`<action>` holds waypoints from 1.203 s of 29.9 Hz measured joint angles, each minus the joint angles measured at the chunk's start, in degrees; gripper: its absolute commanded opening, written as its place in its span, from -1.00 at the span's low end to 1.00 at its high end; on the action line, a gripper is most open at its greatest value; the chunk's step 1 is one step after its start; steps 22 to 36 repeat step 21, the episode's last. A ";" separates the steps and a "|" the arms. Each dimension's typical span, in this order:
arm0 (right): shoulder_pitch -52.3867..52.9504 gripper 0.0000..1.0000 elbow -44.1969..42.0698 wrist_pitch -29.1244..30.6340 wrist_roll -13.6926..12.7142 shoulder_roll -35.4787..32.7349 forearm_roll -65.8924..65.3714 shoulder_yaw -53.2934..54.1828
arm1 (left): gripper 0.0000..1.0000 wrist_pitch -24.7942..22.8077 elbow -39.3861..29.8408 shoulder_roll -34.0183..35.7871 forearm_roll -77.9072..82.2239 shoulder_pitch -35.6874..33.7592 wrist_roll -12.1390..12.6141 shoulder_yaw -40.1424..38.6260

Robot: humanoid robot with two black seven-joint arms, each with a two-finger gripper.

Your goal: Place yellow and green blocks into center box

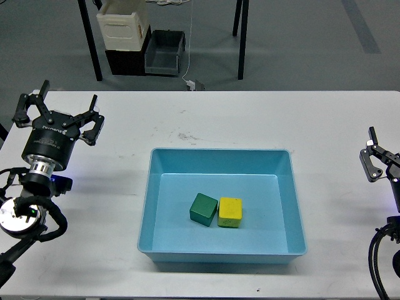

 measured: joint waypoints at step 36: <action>-7.35 0.99 2.23 2.61 -2.33 1.79 14.18 -0.36 | 1.00 -3.10 -2.53 -6.37 -2.03 8.97 0.02 -1.85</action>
